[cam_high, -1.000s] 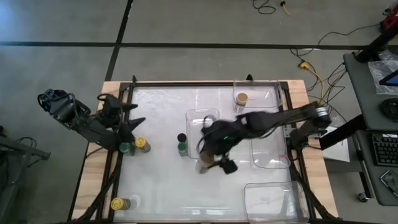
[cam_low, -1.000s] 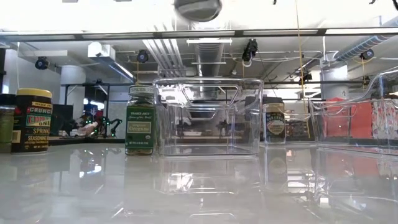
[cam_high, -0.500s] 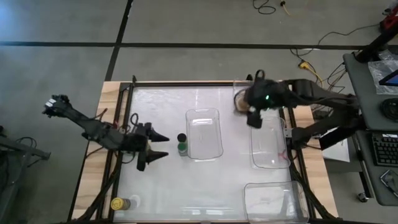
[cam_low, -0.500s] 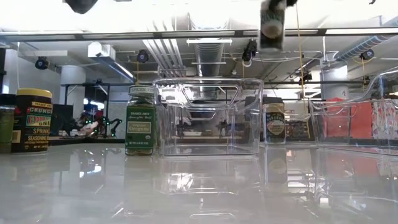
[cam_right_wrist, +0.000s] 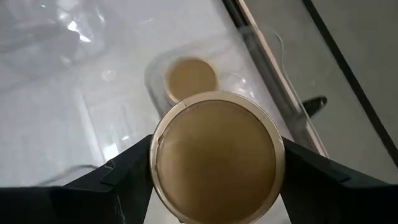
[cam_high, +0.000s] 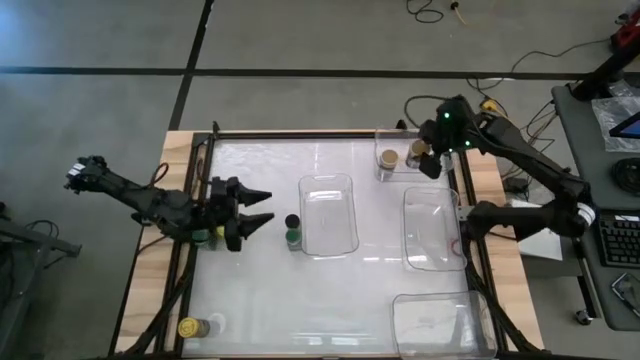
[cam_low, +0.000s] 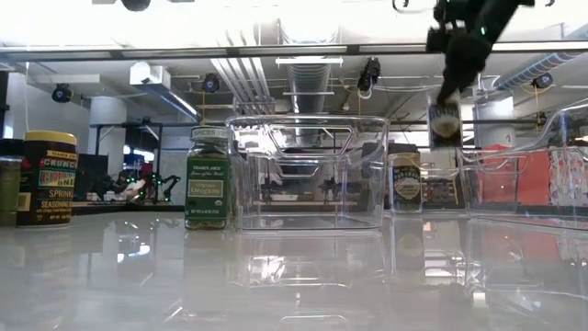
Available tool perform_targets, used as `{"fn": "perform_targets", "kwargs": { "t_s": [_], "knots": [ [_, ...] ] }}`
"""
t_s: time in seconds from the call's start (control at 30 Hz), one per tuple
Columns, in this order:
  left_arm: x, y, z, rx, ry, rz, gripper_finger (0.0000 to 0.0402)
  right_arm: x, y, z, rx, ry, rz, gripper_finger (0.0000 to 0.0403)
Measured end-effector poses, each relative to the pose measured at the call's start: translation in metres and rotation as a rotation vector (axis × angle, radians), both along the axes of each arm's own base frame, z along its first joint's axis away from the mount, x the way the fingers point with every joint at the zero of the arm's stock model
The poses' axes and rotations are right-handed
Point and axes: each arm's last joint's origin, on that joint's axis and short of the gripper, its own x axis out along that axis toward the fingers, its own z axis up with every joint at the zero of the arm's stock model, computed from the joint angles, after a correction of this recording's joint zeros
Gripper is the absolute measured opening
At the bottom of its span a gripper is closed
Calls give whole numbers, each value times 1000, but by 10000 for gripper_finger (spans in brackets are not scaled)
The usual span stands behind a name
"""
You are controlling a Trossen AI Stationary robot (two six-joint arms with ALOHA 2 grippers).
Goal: Sort spices by type
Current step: Put the gold seasoning bottle into the top right transparent bin
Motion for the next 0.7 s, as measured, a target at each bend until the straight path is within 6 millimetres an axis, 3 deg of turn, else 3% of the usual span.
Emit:
{"fn": "perform_targets", "kwargs": {
  "t_s": [0.17, 0.43, 0.7],
  "knots": [
    [0, 0, 3, 62, 12, -2, 316, -14, -18, -29, 19, -67, 25, 280],
    [-1, 1, 4, 60, 7, -1, 316, -14, -23, -69, 33, -77, 114, 271],
    [-4, 2, 6, 76, 2, 0, 316, -11, -25, -87, 15, -108, 134, 276]
  ]
}}
